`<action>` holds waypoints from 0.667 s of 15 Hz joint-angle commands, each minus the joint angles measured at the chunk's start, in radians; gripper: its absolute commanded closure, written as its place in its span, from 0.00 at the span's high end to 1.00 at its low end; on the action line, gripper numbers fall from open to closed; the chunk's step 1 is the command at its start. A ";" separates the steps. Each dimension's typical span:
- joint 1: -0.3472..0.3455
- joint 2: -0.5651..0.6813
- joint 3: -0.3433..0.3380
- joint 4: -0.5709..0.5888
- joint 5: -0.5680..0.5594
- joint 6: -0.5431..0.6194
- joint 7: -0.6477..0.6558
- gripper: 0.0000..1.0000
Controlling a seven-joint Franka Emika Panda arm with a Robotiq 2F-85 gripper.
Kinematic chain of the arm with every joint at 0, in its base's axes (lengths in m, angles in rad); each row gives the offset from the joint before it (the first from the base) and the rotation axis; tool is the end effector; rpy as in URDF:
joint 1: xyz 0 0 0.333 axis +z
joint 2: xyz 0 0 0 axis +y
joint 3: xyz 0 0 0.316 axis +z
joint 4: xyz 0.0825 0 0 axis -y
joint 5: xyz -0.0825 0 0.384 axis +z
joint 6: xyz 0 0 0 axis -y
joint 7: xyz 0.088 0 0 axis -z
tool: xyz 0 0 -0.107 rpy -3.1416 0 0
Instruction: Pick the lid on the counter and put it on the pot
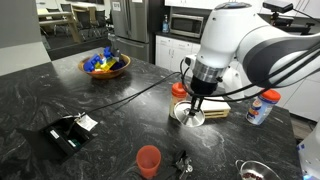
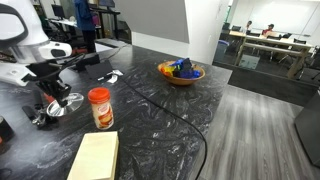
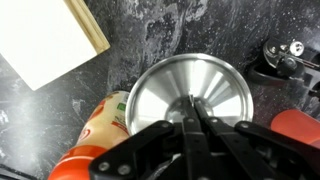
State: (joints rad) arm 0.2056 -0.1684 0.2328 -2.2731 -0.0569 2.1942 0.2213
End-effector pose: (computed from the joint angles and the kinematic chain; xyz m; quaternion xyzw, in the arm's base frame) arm 0.4513 0.2119 0.4331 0.9906 0.1229 0.0538 0.0272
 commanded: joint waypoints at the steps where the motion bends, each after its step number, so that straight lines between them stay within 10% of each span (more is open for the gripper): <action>1: 0.009 -0.115 0.016 -0.071 -0.001 -0.059 0.019 0.01; 10: 0.083 -0.316 0.035 -0.214 0.019 -0.173 -0.113 0.01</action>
State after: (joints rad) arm 0.2591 -0.4314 0.2646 -2.4455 -0.0543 2.0234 0.1938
